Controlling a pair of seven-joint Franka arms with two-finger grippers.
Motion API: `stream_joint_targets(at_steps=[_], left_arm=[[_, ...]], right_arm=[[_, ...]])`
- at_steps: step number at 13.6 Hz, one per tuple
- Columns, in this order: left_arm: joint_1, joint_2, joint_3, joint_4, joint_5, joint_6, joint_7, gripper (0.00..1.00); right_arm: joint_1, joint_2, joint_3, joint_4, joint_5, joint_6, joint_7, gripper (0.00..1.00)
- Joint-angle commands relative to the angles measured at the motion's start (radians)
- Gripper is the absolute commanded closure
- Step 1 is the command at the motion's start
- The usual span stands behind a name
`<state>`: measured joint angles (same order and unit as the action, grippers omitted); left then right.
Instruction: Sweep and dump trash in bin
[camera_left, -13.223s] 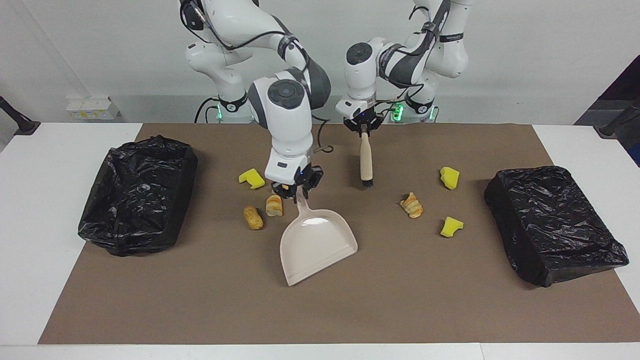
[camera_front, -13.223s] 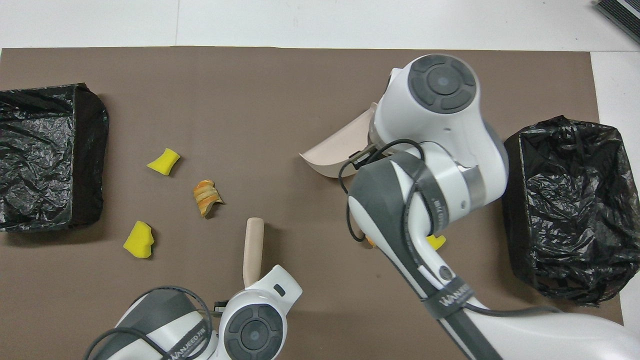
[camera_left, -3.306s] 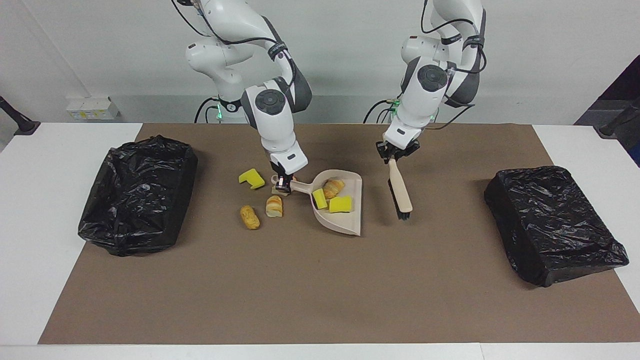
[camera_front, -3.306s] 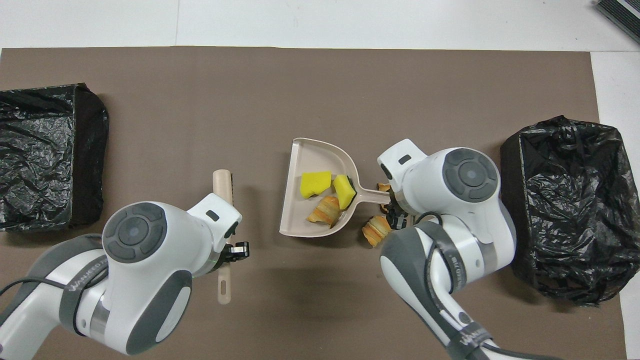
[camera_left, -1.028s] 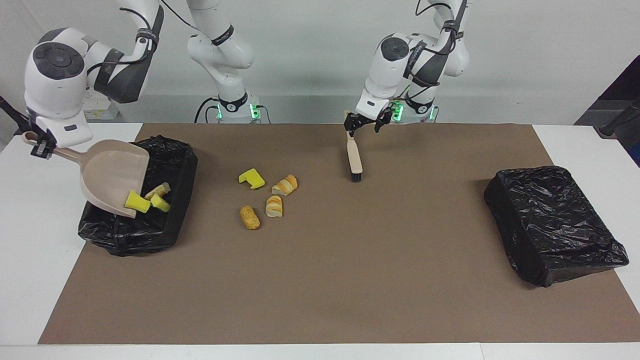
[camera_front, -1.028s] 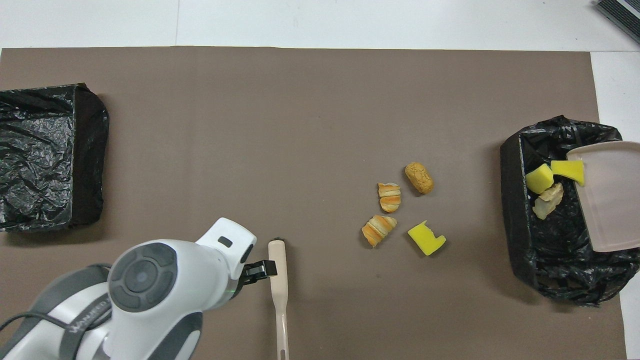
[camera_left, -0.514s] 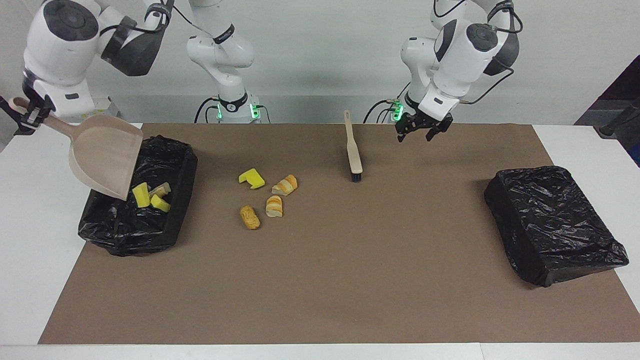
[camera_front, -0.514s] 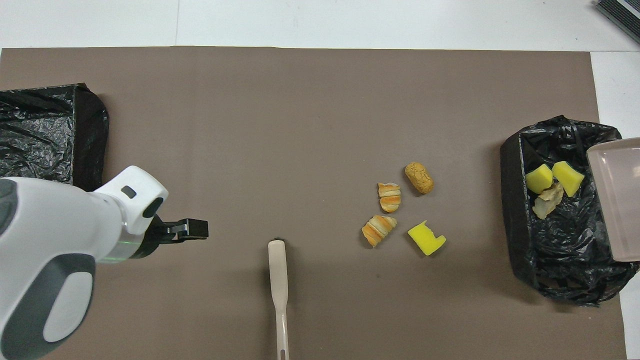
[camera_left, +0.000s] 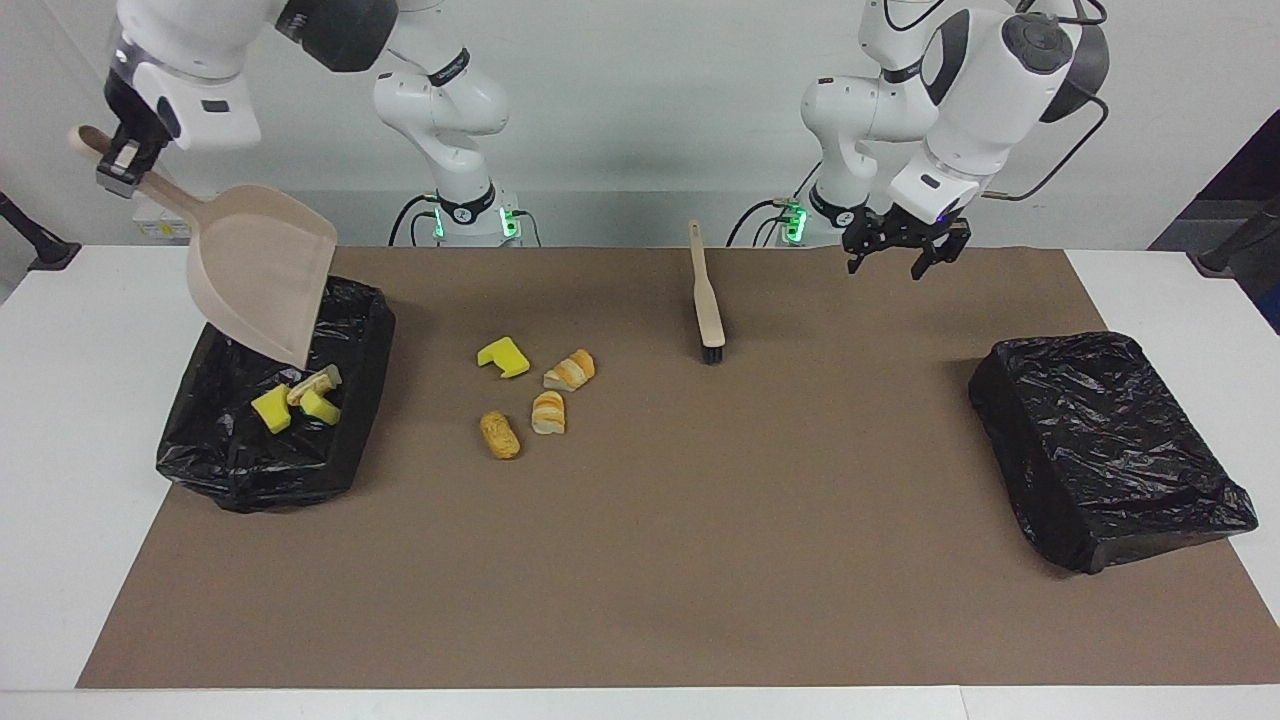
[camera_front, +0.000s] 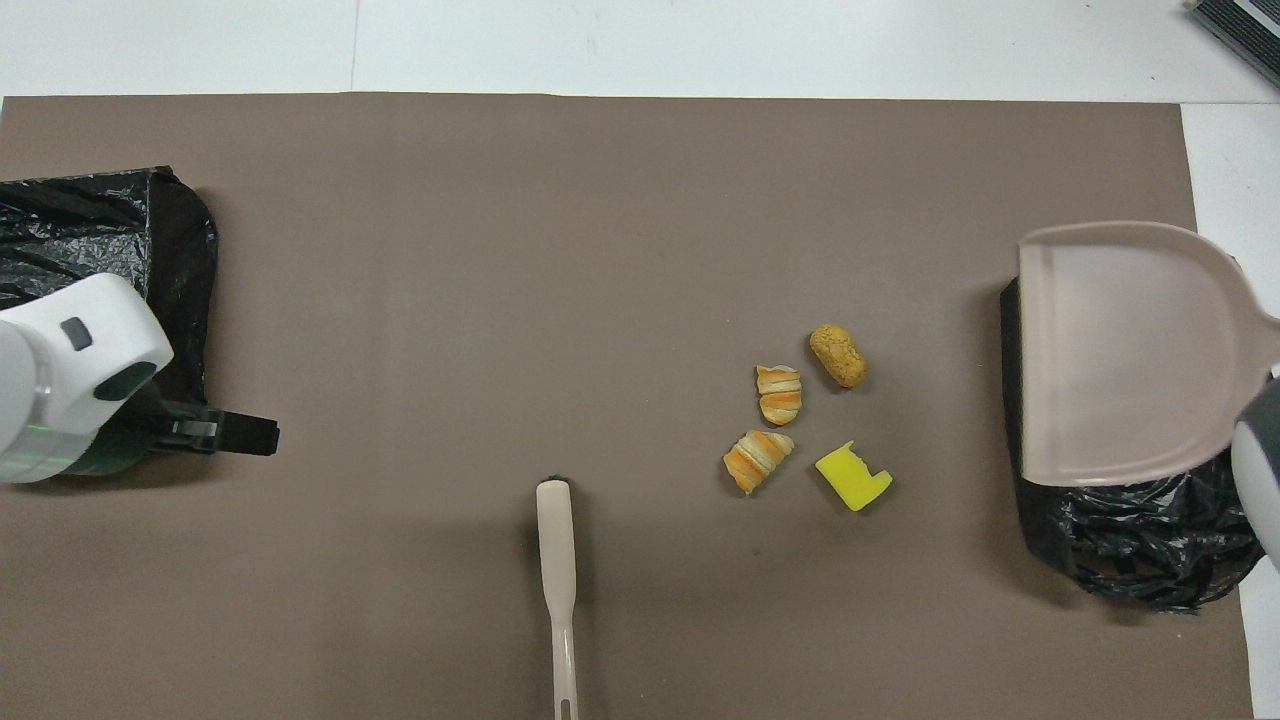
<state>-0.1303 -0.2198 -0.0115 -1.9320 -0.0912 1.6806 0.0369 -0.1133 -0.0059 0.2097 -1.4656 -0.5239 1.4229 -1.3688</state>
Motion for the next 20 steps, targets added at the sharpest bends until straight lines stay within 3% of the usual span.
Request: stream_joint_targets(at_steps=[1,5,8,10,14,17,20], left_arm=[[0.038,0.054,-0.015,0.134,0.036,-0.099,0.021,0.00],[0.096,0.174,-0.013,0.339,0.085,-0.203,0.122,0.00],[0.129,0.191,-0.015,0.357,0.073,-0.188,0.118,0.00],[0.127,0.195,-0.015,0.358,0.074,-0.170,0.118,0.00],[0.129,0.256,-0.015,0.408,0.091,-0.150,0.118,0.00],[0.127,0.293,-0.015,0.444,0.099,-0.139,0.120,0.00],[0.127,0.316,-0.015,0.444,0.085,-0.110,0.118,0.00]], right_arm=[[-0.010,0.021,0.005,0.008,0.177,0.085,0.251,1.00],[0.125,0.137,0.022,-0.002,0.251,0.192,0.817,1.00],[0.263,0.266,0.022,0.010,0.289,0.293,1.241,1.00],[0.338,0.337,0.022,0.010,0.391,0.400,1.469,1.00],[0.458,0.440,0.023,0.018,0.516,0.577,1.693,1.00],[0.538,0.542,0.022,0.027,0.528,0.672,1.844,1.00],[0.552,0.558,0.022,0.018,0.528,0.682,1.886,1.00]])
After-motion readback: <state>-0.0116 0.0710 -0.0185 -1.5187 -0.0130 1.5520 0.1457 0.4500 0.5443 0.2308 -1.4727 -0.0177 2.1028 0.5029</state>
